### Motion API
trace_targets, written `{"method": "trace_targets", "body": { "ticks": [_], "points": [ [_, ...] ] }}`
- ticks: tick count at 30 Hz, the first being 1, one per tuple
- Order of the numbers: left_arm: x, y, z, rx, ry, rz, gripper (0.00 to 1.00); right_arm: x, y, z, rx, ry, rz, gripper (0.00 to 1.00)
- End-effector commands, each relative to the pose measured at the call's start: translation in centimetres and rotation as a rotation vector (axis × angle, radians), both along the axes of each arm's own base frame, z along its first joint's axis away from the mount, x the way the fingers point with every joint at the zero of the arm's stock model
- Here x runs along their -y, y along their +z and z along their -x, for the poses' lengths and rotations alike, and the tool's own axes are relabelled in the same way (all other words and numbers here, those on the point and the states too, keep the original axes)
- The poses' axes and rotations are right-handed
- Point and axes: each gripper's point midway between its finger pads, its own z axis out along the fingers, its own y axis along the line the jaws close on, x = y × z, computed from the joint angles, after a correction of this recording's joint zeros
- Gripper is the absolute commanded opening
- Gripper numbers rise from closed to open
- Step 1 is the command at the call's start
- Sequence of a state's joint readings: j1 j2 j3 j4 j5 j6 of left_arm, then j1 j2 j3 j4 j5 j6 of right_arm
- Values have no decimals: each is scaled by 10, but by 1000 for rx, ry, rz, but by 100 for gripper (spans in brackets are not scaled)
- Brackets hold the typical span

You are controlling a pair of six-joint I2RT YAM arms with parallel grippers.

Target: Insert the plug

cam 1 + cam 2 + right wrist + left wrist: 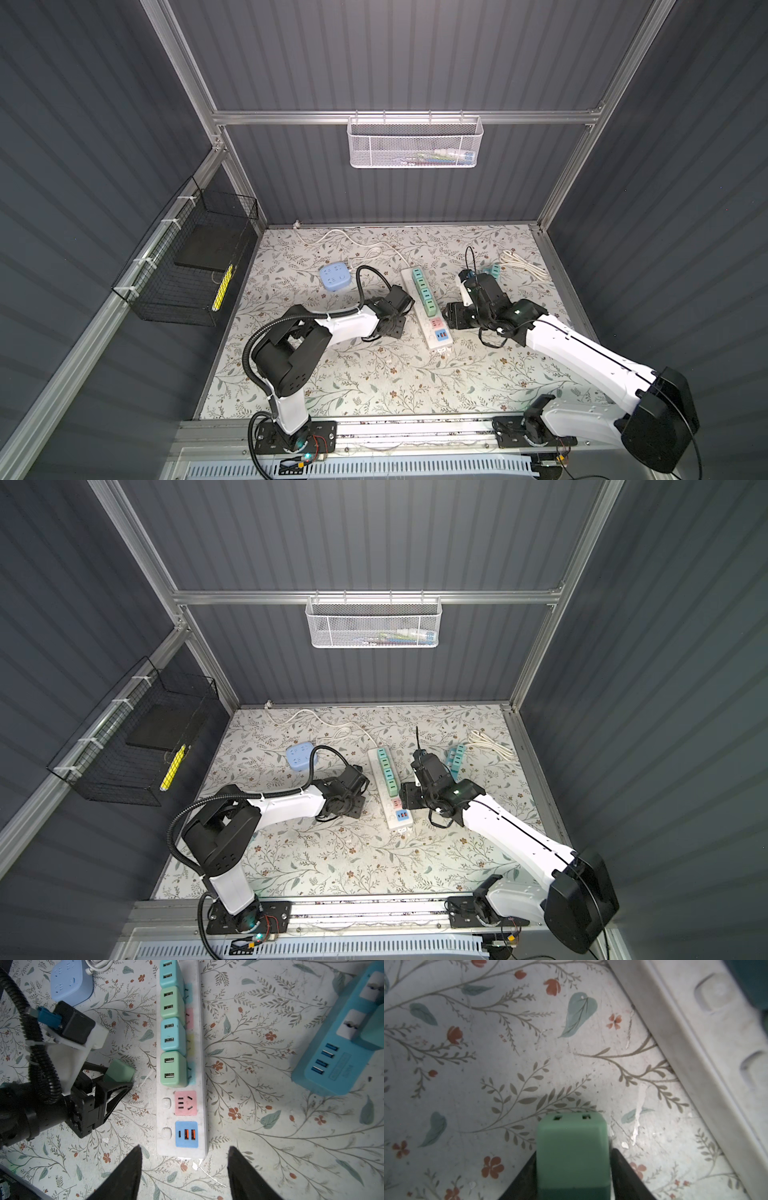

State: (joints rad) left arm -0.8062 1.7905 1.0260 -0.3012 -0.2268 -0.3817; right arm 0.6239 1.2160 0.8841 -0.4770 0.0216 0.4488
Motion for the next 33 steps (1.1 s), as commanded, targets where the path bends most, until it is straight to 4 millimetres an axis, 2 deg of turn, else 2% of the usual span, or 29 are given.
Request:
{"method": "trace_targets", "body": {
  "ticks": [1, 4, 6, 12, 15, 17, 19, 21, 23, 27, 33],
  "points": [
    [-2, -1, 1, -6, 1, -33, 41, -2, 2, 1, 11, 2, -34, 66],
    [-1, 5, -3, 29, -13, -30, 32, -3, 2, 1, 9, 6, -39, 66],
    [2, 12, -4, 55, -38, -10, 31, -3, 1, 2, 6, 9, -41, 66],
    [29, 52, 5, 204, -220, 153, 27, -13, 5, 6, -5, 22, -116, 64],
    [47, 84, 21, 386, -345, 254, 27, -24, 9, 7, -8, 35, -199, 58],
    [55, 103, 33, 513, -406, 359, 27, -34, 13, 9, -15, 59, -258, 50],
    [58, 117, 39, 594, -434, 430, 27, -44, 17, 12, -27, 93, -314, 39],
    [62, 125, 40, 634, -460, 455, 27, -52, 23, 14, -26, 124, -360, 35],
    [67, 130, 44, 636, -494, 473, 26, -57, 30, 16, -22, 145, -397, 37],
    [74, 140, 46, 624, -515, 499, 24, -71, 36, 23, -57, 214, -455, 52],
    [77, 145, 50, 616, -534, 516, 23, -81, 36, 18, -71, 228, -490, 54]
  ]
}}
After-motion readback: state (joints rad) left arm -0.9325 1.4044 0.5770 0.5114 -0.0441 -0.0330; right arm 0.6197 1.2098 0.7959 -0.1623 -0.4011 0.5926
